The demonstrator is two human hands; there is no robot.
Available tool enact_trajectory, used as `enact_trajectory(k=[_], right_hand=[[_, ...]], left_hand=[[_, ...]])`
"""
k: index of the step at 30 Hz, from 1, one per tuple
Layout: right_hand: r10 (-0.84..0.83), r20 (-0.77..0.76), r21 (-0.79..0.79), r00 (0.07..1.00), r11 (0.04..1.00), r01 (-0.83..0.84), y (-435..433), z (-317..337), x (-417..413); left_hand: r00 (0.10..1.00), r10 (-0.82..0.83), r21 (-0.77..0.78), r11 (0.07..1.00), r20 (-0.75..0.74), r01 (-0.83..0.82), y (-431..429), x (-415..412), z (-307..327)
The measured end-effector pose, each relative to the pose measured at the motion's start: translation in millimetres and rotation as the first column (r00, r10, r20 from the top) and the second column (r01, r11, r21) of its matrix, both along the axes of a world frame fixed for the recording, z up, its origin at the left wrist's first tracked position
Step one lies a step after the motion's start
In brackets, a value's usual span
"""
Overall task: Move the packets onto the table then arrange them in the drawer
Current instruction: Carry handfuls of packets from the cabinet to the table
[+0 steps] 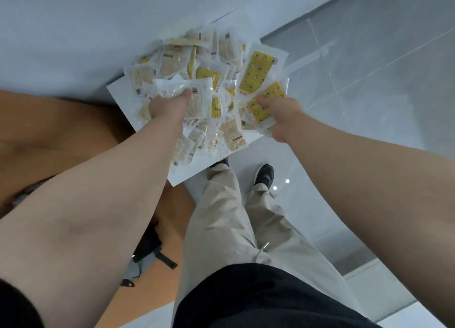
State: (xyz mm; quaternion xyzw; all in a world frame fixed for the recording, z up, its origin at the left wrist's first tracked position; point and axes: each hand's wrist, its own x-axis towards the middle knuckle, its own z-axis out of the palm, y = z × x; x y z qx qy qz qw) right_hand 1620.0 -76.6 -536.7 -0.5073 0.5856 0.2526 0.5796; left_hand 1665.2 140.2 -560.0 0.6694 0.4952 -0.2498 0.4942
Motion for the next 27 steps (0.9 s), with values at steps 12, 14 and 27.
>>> enact_trajectory(k=[12, 14, 27], right_hand=[[-0.329, 0.161, 0.171, 0.931, 0.938, 0.302, -23.9, 131.4, -35.9], [-0.398, 0.201, 0.213, 0.895, 0.91, 0.357, -37.9, 159.6, -45.5], [-0.749, 0.426, 0.326, 0.507, 0.65, 0.687, -221.9, 248.6, -146.3]], left_hand=[[0.992, 0.109, -0.167, 0.981, 0.058, -0.098, -14.6, -11.4, 142.5], [0.992, 0.109, -0.252, 0.963, 0.06, -0.091, -22.2, -12.8, 157.4], [0.891, -0.321, -0.531, 0.719, 0.32, 0.45, -296.0, -15.9, 287.1]])
